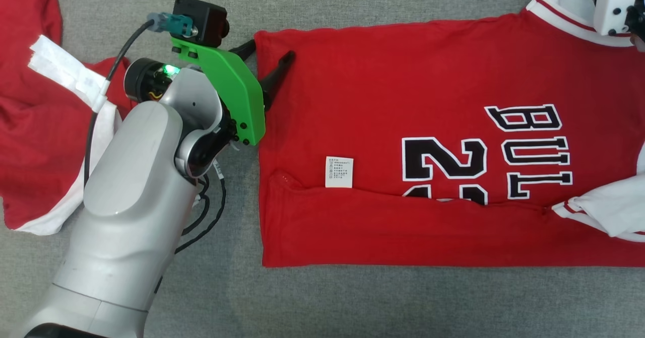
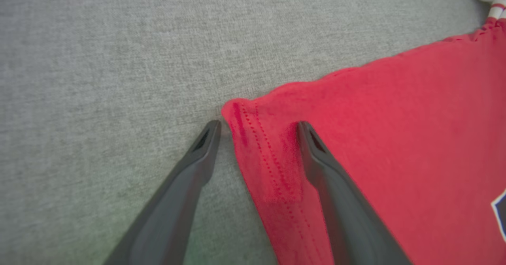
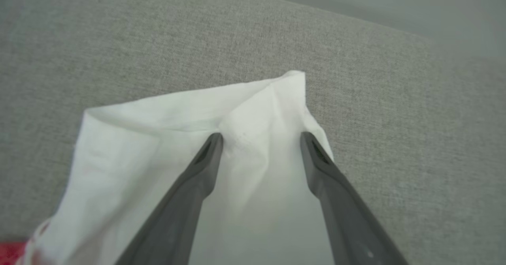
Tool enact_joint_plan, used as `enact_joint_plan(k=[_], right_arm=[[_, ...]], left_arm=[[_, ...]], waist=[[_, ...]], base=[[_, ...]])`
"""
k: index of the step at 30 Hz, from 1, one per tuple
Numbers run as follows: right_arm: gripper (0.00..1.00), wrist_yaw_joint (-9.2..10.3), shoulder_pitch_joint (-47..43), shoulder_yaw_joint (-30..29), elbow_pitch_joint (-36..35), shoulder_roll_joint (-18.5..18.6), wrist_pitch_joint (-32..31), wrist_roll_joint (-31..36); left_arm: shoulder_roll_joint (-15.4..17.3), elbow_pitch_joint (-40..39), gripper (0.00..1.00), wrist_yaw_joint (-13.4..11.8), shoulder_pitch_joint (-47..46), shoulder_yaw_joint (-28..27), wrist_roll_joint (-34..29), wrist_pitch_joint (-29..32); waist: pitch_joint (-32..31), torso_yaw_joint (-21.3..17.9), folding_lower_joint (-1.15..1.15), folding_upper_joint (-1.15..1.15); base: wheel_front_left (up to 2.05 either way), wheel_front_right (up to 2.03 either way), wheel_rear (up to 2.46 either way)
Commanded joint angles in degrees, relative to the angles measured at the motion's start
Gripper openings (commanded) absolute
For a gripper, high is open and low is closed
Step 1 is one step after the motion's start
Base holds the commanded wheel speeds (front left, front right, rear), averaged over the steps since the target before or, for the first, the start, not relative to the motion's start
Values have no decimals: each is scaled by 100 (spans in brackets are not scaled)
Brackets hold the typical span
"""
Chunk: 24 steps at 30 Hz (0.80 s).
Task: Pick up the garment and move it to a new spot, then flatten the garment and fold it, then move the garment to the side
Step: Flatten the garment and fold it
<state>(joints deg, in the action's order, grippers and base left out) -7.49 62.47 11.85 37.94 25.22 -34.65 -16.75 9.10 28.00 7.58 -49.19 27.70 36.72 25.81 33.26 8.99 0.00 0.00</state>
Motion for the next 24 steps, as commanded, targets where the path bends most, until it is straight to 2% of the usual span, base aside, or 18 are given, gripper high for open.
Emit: enact_joint_plan(k=[1,2,3,4,8,11,14,18,24], right_arm=[[100,-1,-14,133,159,-60,71,31],[100,-2,29,152,228,-78,145,2],[15,-2,61,211,294,-124,218,-51],[0,-3,60,288,337,-182,259,-156],[0,-2,154,407,408,-200,750,-488],[0,-1,126,286,354,-265,1267,-891],[0,0,-83,409,177,-131,1530,-1165],[0,-1,-571,548,-330,83,1896,-1623],[0,0,-2041,391,-1406,378,2345,-2290]], left_arm=[[28,278,100,-41,72,85,101,15],[19,304,82,-35,44,138,124,-17],[31,300,43,-30,3,242,152,-37],[47,287,0,-28,-14,318,209,-84],[228,192,0,-17,29,604,547,-234],[463,70,0,-16,130,669,799,-457],[692,-48,0,-17,238,679,950,-675],[996,-268,0,-20,514,579,1170,-1035],[1282,-593,0,-40,1332,418,1399,-1420]], waist=[[53,19,0,0],[68,9,0,0],[91,-11,0,0],[103,-30,0,0],[29,-157,0,0],[-150,-283,0,0],[-377,-433,0,0],[-768,-677,0,0],[-1544,-1039,0,0]], base=[[0,0,0],[0,0,0],[0,0,0],[0,0,0],[0,0,0],[0,0,0],[0,0,0],[0,0,0],[0,0,0]])
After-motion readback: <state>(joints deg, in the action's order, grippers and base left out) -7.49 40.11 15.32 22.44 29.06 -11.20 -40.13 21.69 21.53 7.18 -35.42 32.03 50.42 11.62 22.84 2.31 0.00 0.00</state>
